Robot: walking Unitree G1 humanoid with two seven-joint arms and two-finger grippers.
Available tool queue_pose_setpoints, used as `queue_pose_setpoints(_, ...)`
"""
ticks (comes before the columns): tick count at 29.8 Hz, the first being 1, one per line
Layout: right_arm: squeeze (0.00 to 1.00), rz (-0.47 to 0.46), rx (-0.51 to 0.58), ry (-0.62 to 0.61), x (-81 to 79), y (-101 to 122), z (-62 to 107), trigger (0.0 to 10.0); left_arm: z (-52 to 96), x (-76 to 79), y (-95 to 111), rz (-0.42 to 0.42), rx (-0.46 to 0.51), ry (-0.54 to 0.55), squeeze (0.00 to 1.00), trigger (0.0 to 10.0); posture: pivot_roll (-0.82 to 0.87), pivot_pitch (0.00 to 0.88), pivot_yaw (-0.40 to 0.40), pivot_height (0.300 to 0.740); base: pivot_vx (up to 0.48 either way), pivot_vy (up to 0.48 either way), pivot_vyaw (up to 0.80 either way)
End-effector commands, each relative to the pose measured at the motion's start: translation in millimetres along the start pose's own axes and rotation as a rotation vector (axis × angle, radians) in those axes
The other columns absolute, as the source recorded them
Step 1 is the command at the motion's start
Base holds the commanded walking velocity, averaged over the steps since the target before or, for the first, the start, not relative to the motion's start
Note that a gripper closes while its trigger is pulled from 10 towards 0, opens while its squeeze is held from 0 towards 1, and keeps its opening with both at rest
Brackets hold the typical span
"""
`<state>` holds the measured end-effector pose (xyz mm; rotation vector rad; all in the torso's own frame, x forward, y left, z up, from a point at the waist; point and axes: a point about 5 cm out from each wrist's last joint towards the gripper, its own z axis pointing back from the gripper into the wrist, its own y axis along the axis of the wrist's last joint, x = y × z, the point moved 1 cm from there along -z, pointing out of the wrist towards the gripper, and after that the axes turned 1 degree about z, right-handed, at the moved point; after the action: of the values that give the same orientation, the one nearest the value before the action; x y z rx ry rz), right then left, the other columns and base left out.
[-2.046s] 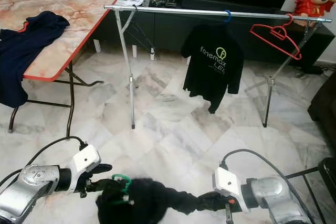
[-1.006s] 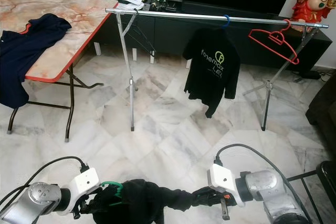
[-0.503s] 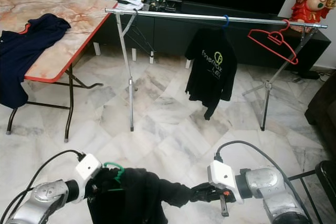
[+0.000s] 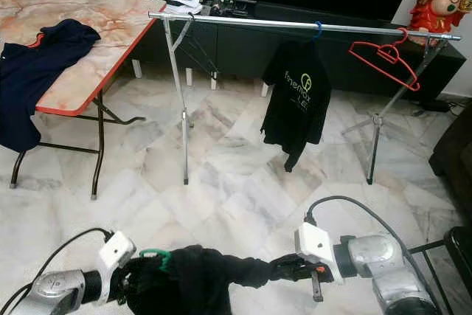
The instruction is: Hang hanger
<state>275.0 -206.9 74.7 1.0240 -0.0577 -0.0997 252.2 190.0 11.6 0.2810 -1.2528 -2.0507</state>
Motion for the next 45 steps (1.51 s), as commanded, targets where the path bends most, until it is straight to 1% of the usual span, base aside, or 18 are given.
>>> queue_pose_setpoints(1,0.00,0.020,0.048,-0.040,5.3,8.2,7.8,0.0,-3.2,6.9,-6.4,0.030,-0.011,-0.038,0.00,10.0,0.04,0.086,-0.115,0.740,0.000,0.000,0.00)
queue_pose_setpoints(5,0.00,0.019,0.051,-0.047,6.0,8.6,9.0,0.0,-7.1,5.5,-9.6,0.058,-0.001,-0.009,0.00,10.0,0.04,0.085,-0.117,0.740,0.000,0.000,0.00)
queue_pose_setpoints(7,0.00,0.019,0.052,-0.049,6.1,8.8,9.5,0.0,-8.2,1.9,-9.3,0.061,0.011,0.030,0.00,10.0,0.04,0.085,-0.117,0.740,0.000,0.000,0.00)
queue_pose_setpoints(9,0.00,0.017,0.053,-0.049,5.9,8.7,9.8,0.0,-8.3,-5.6,-6.8,0.072,0.039,0.103,0.00,10.0,0.03,0.086,-0.116,0.740,0.000,0.000,0.00)
queue_pose_setpoints(11,0.00,0.015,0.053,-0.046,5.0,8.2,10.1,0.0,-7.5,-10.1,-3.9,0.088,0.066,0.135,0.00,10.0,0.03,0.086,-0.117,0.740,0.000,0.000,0.00)
queue_pose_setpoints(12,0.00,0.013,0.053,-0.046,4.9,8.0,10.1,0.0,-7.1,-10.0,-3.1,0.088,0.070,0.128,0.00,5.1,0.03,0.086,-0.117,0.740,0.000,0.000,0.00)
queue_pose_setpoints(14,0.00,0.013,0.053,-0.046,4.8,7.8,10.2,0.0,-6.8,-9.9,-2.5,0.088,0.072,0.122,0.00,5.1,0.03,0.086,-0.117,0.740,0.000,0.000,0.00)
queue_pose_setpoints(15,0.00,0.010,0.052,-0.048,4.7,7.0,10.4,0.0,-5.2,-9.5,-2.0,0.089,0.073,0.108,0.00,0.0,0.03,0.087,-0.116,0.740,0.000,0.000,0.00)
queue_pose_setpoints(21,0.00,-0.001,0.049,-0.057,5.2,4.5,10.2,0.0,-1.6,-8.7,-2.9,0.092,0.083,0.081,0.00,0.0,0.04,0.087,-0.116,0.740,0.000,0.000,0.00)
queue_pose_setpoints(27,0.00,-0.006,0.047,-0.065,5.6,3.2,8.0,0.0,-4.0,-5.2,0.1,0.095,0.108,0.053,0.00,0.0,0.04,0.087,-0.116,0.740,0.000,0.000,0.00)
queue_pose_setpoints(36,0.00,-0.009,0.039,-0.080,6.0,0.5,6.5,0.0,-3.6,-4.8,10.3,0.068,0.131,0.021,0.00,0.0,0.04,0.083,-0.112,0.740,0.000,0.000,0.00)
queue_pose_setpoints(37,0.00,-0.010,0.035,-0.084,6.1,-0.2,6.1,0.2,-3.5,-5.0,12.2,0.061,0.134,0.018,0.00,0.0,0.04,0.080,-0.109,0.740,0.000,0.000,0.00)
queue_pose_setpoints(38,0.00,-0.009,0.031,-0.090,6.4,-0.8,5.8,4.8,-3.4,-5.2,13.5,0.056,0.136,0.015,0.00,0.0,0.04,0.078,-0.108,0.740,0.000,0.000,0.00)
queue_pose_setpoints(39,0.00,-0.015,0.021,-0.090,6.5,-2.0,5.5,10.0,-3.2,-5.0,15.0,0.048,0.136,0.009,0.00,0.0,0.04,0.074,-0.107,0.740,0.000,0.000,0.00)
queue_pose_setpoints(40,0.00,-0.015,0.021,-0.090,6.5,-2.0,5.5,10.0,-3.2,-5.0,15.0,0.048,0.136,0.009,0.00,0.0,0.04,0.074,-0.107,0.740,0.000,0.000,0.00)
queue_pose_setpoints(41,0.80,-0.024,-0.003,-0.070,5.2,-4.7,5.8,10.0,-3.0,-4.4,16.6,0.032,0.131,0.000,0.00,0.0,0.04,0.069,-0.103,0.740,0.000,0.000,0.00)
queue_pose_setpoints(42,1.00,-0.026,-0.023,-0.050,3.7,-6.7,6.5,10.0,-3.0,-4.1,17.0,0.019,0.122,-0.004,0.00,0.0,0.04,0.069,-0.103,0.740,0.000,0.000,0.00)
queue_pose_setpoints(45,1.00,-0.032,-0.076,0.024,-2.3,-12.1,10.0,10.0,-2.7,-4.0,16.9,-0.011,0.096,-0.008,0.00,0.0,0.03,0.065,-0.103,0.740,0.000,0.000,0.00)
